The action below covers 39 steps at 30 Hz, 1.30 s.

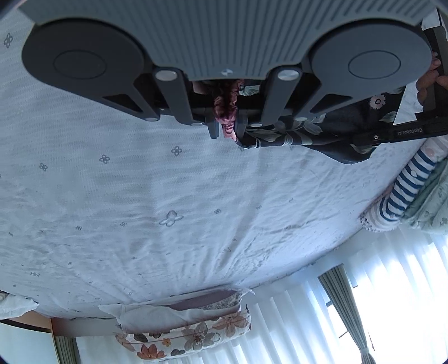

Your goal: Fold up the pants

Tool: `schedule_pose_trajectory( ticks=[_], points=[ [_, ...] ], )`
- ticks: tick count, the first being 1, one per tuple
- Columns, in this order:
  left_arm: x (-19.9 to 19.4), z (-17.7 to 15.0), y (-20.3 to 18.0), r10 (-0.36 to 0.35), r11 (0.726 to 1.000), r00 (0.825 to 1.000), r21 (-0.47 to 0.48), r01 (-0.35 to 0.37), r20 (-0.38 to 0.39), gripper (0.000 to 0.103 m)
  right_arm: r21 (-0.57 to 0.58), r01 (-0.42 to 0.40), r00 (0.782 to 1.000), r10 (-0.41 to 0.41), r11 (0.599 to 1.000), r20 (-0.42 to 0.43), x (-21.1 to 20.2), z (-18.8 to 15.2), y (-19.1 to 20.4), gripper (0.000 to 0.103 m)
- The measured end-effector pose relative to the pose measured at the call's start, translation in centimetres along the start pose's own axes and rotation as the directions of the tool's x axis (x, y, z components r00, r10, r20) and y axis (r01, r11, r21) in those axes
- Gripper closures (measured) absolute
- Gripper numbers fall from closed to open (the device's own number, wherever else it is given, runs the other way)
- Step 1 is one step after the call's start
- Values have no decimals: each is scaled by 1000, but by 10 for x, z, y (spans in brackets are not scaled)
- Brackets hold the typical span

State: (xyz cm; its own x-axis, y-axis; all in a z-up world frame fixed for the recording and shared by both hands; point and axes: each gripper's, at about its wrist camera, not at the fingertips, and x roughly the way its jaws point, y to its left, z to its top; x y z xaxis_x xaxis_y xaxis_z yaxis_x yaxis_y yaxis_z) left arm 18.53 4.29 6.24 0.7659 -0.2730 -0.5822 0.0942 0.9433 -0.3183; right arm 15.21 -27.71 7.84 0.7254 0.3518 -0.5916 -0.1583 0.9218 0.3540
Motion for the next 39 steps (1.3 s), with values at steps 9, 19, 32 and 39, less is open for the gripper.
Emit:
schedule_pose_trajectory(
  ticks=[9,19,32,39],
  points=[
    [24,8,-1,137,990,989,38,-135,-58,84,41,10,1000,-10,999,-10,11,14,0,45],
    [-3,-13,1,195,974,980,128,-189,-33,22,106,27,1000,-27,994,0,-3,0,-16,14],
    [-61,-30,-15,160,979,987,134,-155,-29,20,-75,138,990,-136,988,25,-56,-20,28,14],
    [-95,-49,-23,135,983,991,131,-131,-24,17,-112,164,986,-160,980,40,-84,-39,46,13]
  ],
)
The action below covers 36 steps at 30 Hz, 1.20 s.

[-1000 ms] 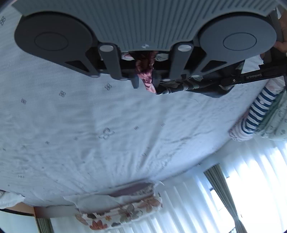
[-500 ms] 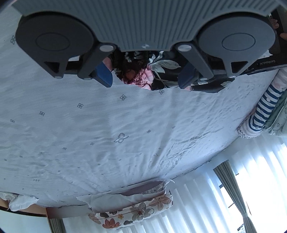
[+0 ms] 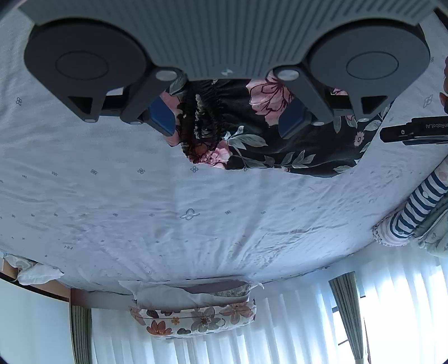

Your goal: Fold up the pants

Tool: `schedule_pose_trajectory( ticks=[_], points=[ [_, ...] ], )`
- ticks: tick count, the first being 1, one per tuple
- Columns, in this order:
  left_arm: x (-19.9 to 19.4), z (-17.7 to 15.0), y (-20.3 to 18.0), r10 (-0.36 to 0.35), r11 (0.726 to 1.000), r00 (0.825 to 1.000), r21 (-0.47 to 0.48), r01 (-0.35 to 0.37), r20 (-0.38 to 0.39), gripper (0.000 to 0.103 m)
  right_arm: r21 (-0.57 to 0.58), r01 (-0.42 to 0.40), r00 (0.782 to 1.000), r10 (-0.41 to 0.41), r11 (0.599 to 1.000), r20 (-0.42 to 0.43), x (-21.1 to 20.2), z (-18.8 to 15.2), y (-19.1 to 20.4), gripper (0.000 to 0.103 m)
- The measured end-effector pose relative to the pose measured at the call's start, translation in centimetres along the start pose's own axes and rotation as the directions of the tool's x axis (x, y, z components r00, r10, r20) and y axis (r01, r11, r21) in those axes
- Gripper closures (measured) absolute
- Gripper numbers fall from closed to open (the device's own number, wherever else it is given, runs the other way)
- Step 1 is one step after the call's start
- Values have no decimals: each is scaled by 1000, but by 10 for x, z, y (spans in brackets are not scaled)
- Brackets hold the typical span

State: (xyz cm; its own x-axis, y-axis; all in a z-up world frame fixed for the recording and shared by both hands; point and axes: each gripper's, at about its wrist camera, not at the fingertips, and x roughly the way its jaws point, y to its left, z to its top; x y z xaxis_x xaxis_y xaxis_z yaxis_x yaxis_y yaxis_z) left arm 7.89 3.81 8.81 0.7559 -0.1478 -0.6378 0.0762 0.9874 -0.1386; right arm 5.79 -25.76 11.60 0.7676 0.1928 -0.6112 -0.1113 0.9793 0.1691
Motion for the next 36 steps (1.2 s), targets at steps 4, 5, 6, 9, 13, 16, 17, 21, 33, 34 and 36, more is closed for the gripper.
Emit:
schedule_pose_trajectory(
  ticks=[4,5,6,9,13,16,17,21,33,34,36],
  points=[
    [-12,-13,-2,4,1000,1000,0,-4,-11,17,-3,10,1000,-10,1000,-1,-12,-13,6,13],
    [-14,-16,-2,3,1000,1000,0,-3,-15,17,2,10,1000,-10,1000,-3,-15,-17,7,13],
    [-16,-20,-2,1,1000,1000,-2,-1,-18,17,7,12,1000,-12,1000,-3,-17,-22,8,13],
    [-20,-34,-2,2,1000,1000,-9,-3,-30,17,9,23,1000,-23,1000,-9,-23,-37,11,12],
    [-20,-52,0,8,1000,998,-18,-9,-59,17,22,32,999,-31,999,-23,-28,-60,15,12],
    [-17,-66,2,25,999,996,-17,-27,-85,17,28,46,999,-45,999,-29,-33,-76,17,12],
    [-16,-72,2,33,999,995,-16,-35,-95,17,29,52,998,-51,998,-33,-34,-81,17,12],
    [-20,-89,1,66,997,996,49,-62,-66,15,25,82,995,-80,996,-62,-32,-101,20,11],
    [-34,-98,-1,86,995,995,51,-83,-59,9,-39,141,988,-143,989,-64,-30,-118,34,3],
    [-38,-99,-3,84,995,995,49,-81,-55,10,-35,136,989,-138,990,-58,-33,-118,36,3],
    [-45,-104,-6,78,996,996,41,-76,-44,10,-36,143,988,-145,989,-52,-38,-121,43,3]
  ],
)
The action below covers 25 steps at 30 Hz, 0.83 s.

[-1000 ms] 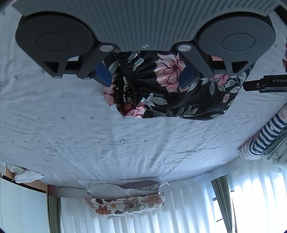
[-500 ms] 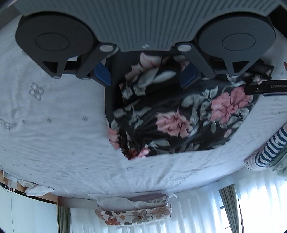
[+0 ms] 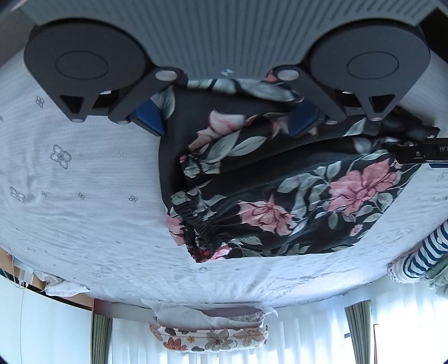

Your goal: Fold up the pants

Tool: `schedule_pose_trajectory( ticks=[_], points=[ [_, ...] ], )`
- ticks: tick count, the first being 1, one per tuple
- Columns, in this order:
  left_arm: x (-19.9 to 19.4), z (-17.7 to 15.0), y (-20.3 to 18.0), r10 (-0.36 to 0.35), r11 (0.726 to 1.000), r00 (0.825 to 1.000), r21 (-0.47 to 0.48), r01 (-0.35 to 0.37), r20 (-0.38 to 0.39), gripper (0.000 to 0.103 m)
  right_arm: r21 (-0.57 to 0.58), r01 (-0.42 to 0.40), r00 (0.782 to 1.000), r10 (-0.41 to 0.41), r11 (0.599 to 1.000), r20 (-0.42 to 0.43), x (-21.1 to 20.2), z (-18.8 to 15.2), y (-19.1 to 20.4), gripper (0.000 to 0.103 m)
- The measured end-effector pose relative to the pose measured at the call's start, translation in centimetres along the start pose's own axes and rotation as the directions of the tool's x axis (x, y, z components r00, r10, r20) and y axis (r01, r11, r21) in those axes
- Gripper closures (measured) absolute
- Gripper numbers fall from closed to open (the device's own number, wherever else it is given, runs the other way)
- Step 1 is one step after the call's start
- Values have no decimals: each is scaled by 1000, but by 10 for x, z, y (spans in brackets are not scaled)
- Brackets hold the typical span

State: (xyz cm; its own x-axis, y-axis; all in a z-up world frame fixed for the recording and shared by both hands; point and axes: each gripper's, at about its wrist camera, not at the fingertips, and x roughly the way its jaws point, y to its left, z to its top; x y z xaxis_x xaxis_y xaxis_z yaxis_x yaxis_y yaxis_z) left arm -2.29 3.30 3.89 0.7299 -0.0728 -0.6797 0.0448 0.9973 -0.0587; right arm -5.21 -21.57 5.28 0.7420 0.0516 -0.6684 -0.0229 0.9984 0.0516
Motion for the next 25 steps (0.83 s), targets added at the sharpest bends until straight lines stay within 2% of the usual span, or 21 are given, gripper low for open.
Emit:
schedule_pose_trajectory(
  ticks=[4,8,13,25],
  points=[
    [-14,-12,-9,-10,1000,1000,2,10,-20,10,-10,25,1000,-25,1000,1,-12,-11,15,3],
    [-29,-28,-21,-56,998,998,28,56,-12,7,-14,26,1000,-25,1000,18,-24,-25,25,2],
    [-23,-37,-34,-17,997,1000,80,17,-10,3,-45,33,999,-33,998,14,-23,-33,32,0],
    [-18,-35,-32,-23,996,999,89,25,-23,0,-38,23,1000,-22,999,11,-21,-34,32,0]
  ],
)
